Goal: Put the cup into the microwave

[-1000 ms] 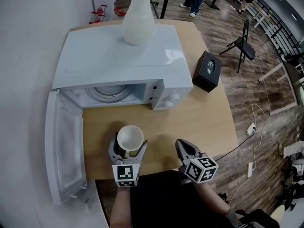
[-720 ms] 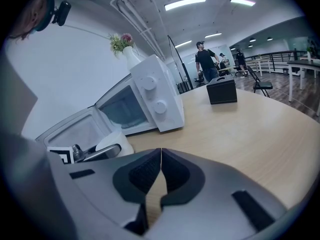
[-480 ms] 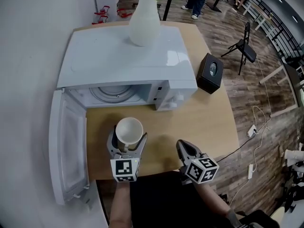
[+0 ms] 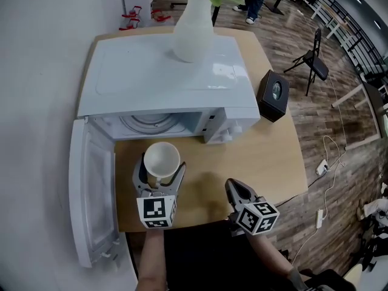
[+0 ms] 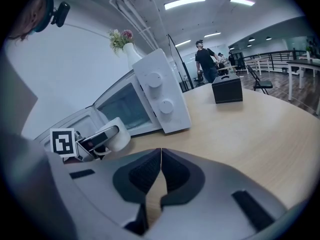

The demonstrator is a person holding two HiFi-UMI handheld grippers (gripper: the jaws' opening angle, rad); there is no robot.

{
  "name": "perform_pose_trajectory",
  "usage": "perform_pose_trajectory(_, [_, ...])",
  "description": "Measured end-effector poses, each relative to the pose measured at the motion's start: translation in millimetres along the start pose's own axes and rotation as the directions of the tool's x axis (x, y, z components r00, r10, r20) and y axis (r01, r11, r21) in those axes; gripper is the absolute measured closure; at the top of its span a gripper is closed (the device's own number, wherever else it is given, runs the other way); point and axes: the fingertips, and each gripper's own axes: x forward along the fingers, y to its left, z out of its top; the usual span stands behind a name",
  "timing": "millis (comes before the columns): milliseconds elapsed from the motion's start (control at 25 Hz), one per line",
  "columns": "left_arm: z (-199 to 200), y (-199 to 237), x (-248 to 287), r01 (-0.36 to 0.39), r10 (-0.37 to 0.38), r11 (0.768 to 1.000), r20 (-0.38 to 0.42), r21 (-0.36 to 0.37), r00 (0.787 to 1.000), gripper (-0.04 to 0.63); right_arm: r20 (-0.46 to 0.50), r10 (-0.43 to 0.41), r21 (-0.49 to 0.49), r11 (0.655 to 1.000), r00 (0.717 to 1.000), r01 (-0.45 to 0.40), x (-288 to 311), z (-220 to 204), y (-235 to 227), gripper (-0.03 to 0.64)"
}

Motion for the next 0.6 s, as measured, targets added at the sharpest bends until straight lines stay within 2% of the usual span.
perform_pose_trajectory(600, [40.7, 33.6, 24.7, 0.012, -0.011, 0.999, -0.03, 0.031, 0.999, 0.117, -0.021, 0.023, 0.024, 0.999, 1.0, -0.022, 24.3, 19.6, 44.5, 0.623])
